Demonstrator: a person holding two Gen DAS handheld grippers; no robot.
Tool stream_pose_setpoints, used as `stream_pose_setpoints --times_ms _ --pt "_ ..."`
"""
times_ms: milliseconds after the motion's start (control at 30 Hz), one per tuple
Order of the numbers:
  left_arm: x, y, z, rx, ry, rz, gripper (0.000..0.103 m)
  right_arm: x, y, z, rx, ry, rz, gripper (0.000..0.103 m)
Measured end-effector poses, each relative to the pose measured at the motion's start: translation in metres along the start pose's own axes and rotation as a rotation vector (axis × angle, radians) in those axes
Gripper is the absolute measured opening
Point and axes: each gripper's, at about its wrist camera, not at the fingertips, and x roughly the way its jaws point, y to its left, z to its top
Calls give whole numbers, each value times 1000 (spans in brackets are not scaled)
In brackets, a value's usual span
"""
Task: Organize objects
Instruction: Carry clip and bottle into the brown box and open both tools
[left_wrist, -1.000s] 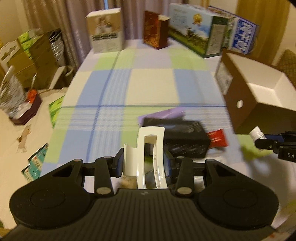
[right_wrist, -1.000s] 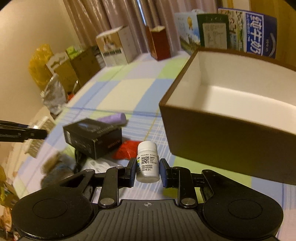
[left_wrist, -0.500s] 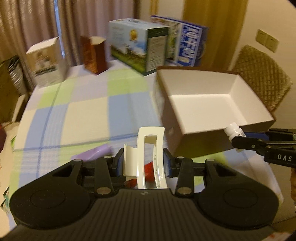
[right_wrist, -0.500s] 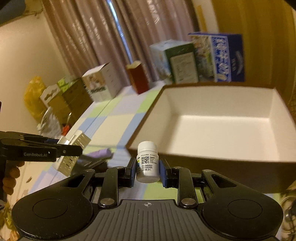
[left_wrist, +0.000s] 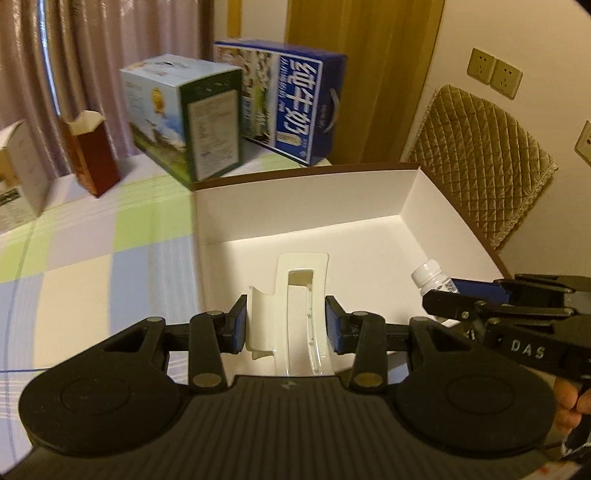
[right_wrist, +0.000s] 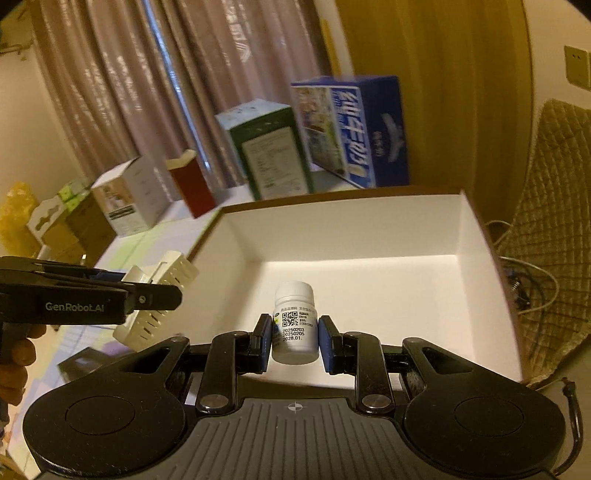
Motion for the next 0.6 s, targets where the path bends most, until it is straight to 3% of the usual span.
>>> stream_pose_setpoints --times_ms 300,600 --pt "62 -20 13 -43 123 -20 36 33 -37 3 25 105 -59 24" --pt "114 -20 9 -114 259 -5 36 75 -49 6 4 249 -55 24"
